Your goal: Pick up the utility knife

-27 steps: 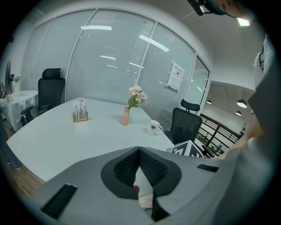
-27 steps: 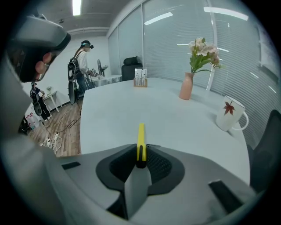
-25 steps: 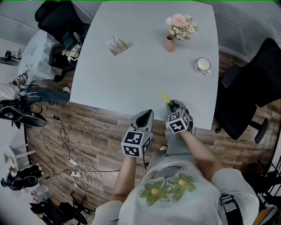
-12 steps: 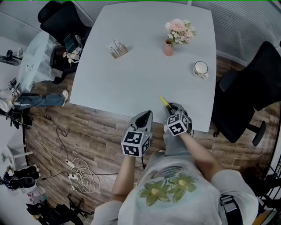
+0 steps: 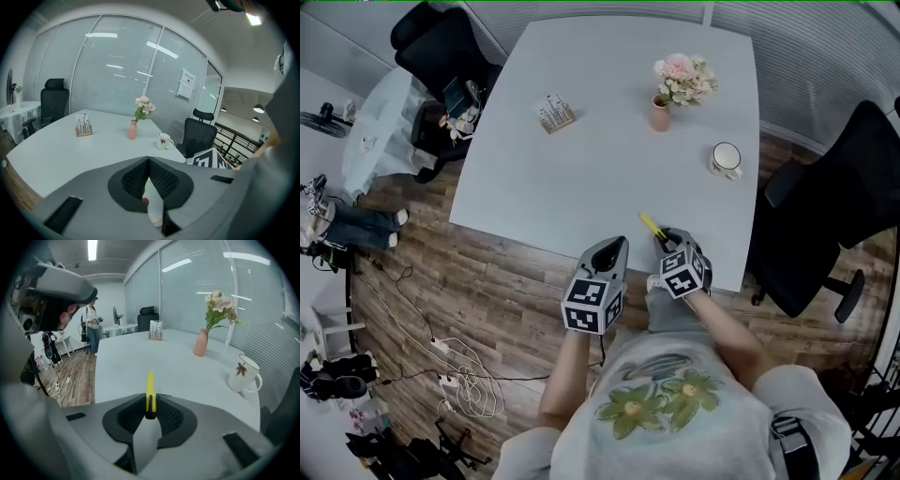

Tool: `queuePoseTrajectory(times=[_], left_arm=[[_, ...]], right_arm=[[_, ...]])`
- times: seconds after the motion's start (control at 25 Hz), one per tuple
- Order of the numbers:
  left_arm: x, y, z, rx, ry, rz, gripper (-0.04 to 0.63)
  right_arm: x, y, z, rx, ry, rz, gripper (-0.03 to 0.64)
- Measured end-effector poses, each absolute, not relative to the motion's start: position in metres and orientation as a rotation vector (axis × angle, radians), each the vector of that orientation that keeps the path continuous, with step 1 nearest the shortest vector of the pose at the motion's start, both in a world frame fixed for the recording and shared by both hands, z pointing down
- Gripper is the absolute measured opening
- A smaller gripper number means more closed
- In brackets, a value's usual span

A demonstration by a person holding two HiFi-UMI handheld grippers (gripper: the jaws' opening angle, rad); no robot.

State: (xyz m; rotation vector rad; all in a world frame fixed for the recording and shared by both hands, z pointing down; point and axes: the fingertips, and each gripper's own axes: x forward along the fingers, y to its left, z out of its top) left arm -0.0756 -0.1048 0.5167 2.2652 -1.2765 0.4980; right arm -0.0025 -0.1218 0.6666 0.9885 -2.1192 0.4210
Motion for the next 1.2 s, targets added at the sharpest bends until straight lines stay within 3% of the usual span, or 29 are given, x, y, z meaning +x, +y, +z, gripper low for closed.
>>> queuePoseTrajectory(times=[1.2], left_arm=[[-0.059,-0.123,0.519,2.261,-1.348,0.443,0.002]], right_arm=[[0.012,-0.134,0.601,0.976,-2.277,0.286,0.067]])
